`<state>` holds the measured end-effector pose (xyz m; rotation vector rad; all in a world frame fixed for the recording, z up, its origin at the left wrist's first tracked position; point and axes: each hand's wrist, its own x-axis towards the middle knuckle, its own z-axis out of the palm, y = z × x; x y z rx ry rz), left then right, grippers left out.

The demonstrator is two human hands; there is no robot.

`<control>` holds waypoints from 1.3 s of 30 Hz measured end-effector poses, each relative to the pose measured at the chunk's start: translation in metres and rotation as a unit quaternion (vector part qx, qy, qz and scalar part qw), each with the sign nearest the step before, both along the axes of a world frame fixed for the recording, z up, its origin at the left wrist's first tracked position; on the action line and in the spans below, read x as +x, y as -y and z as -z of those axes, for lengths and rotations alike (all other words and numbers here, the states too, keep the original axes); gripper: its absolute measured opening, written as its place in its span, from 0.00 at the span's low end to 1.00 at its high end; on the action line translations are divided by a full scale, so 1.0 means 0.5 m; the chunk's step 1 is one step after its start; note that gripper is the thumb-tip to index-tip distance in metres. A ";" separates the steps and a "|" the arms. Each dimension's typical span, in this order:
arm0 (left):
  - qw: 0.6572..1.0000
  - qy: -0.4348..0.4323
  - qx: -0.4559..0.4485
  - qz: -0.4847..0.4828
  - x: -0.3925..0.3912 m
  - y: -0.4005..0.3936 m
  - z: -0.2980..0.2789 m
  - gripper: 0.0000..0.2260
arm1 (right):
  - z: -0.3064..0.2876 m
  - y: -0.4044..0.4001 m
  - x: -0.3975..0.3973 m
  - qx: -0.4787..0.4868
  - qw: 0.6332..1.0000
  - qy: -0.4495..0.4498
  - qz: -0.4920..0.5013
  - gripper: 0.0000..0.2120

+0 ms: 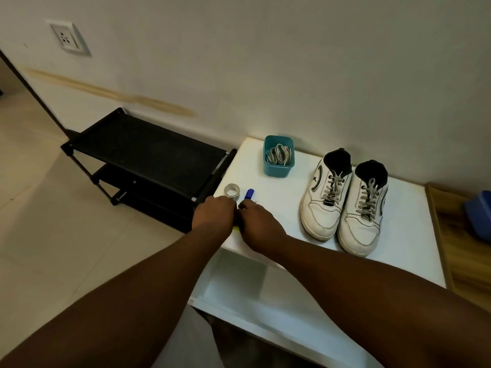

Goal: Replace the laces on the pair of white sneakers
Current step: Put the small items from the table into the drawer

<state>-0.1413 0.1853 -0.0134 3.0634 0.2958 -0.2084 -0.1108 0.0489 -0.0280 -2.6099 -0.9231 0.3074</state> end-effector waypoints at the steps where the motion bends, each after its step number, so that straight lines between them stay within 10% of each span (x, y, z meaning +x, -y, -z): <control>1: 1.000 -0.006 -0.006 -0.001 -0.001 -0.001 0.001 0.06 | 0.006 0.001 0.002 0.001 1.000 0.006 0.004 0.11; 14: 0.996 -0.087 0.029 0.018 -0.031 0.016 -0.011 0.13 | 0.035 0.103 -0.055 0.001 0.999 0.046 0.011 0.08; 19: 0.971 0.066 -0.198 -0.115 -0.035 0.070 -0.045 0.12 | -0.016 0.177 -0.081 0.229 0.961 -0.013 0.153 0.26; 23: 0.934 0.242 -0.232 -0.123 -0.062 0.163 -0.112 0.09 | -0.084 0.249 -0.112 0.305 0.938 0.091 0.140 0.29; 30: 0.905 0.297 -0.285 -0.109 -0.106 0.283 -0.163 0.08 | -0.177 0.327 -0.135 0.332 0.909 0.209 0.143 0.28; 39: 0.914 -0.209 -0.334 -0.102 -0.139 0.296 -0.091 0.11 | -0.058 0.387 -0.222 0.218 0.967 -0.038 0.122 0.17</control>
